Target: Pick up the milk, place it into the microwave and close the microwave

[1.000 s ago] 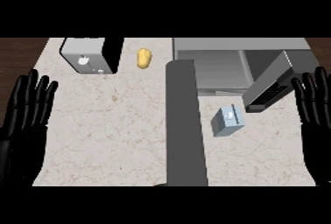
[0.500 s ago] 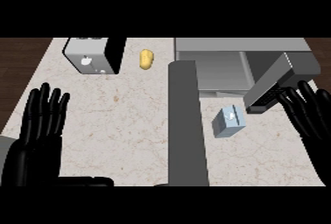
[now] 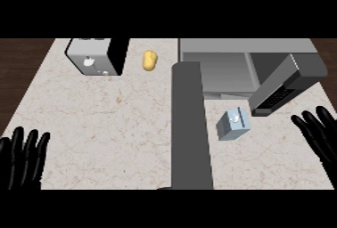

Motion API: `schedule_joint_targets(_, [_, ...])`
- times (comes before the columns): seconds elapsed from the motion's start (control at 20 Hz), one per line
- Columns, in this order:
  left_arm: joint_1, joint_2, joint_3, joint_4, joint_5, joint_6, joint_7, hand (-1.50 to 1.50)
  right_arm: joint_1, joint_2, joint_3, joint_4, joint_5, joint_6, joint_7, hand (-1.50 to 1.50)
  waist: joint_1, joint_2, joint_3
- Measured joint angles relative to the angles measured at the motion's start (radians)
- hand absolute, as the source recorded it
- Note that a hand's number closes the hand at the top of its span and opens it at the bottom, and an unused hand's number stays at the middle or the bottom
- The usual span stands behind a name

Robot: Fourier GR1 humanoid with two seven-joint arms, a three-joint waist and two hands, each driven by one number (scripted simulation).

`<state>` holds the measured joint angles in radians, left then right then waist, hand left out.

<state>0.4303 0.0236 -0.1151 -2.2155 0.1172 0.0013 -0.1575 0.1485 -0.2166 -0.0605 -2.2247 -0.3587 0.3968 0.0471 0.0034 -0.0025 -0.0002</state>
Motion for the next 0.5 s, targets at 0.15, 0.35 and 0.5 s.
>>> schedule_joint_targets(0.15, [0.068, 0.016, 0.026, -0.022, 0.038, -0.042, -0.037, -1.5, 0.03, 0.014, 0.0, -0.006, 0.05, 0.016, -0.028, -1.5, 0.001, 0.0, 0.0])
schedule_joint_targets(0.35, [0.163, 0.014, 0.028, -0.055, 0.051, -0.081, -0.084, -1.5, 0.045, 0.035, 0.001, 0.013, 0.112, 0.028, -0.062, -1.5, 0.003, 0.0, 0.0])
schedule_joint_targets(0.5, [0.237, 0.007, 0.021, -0.08, 0.051, -0.106, -0.126, -1.5, 0.044, 0.067, 0.035, 0.041, 0.18, 0.022, -0.092, -1.5, 0.005, 0.0, 0.0])
